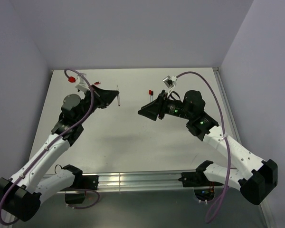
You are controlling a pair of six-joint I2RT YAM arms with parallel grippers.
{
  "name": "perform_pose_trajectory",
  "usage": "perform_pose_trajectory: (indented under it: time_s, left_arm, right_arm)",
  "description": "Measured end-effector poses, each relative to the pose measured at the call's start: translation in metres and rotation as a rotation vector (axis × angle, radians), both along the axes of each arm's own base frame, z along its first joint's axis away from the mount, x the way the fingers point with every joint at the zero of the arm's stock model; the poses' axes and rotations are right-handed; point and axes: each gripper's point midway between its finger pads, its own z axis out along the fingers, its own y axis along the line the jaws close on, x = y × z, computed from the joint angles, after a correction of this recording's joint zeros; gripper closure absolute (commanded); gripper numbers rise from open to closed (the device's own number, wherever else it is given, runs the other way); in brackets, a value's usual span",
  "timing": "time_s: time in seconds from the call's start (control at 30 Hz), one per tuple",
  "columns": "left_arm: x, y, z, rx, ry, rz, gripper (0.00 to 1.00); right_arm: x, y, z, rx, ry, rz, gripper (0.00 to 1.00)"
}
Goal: Insert the pens into the pen caps
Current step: Pick up the pen from the center of the board.
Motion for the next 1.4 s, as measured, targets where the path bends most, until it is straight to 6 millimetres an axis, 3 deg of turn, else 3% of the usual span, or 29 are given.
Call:
perform_pose_trajectory:
  time_s: [0.27,0.53,0.73,0.97,1.4]
  left_arm:
    - [-0.032,-0.030,-0.013,-0.076,0.012,-0.112,0.99]
    - [-0.052,-0.054,0.006,-0.144,-0.033,-0.191,1.00]
    - [-0.056,-0.075,-0.001,-0.137,-0.011,-0.223,1.00]
    - [-0.053,-0.085,-0.007,-0.133,-0.001,-0.230,1.00]
    - [-0.056,-0.100,0.008,-0.159,-0.030,-0.255,1.00]
  right_arm:
    - [0.003,0.006,0.000,0.017,0.011,0.010,0.42]
    - [0.011,0.010,-0.010,-0.003,0.033,-0.017,0.45]
    - [0.014,0.011,-0.012,-0.005,0.041,-0.032,0.46]
    - [0.015,0.012,-0.011,0.003,0.047,-0.034,0.49]
    - [0.016,0.014,-0.008,0.020,0.055,-0.031,0.61]
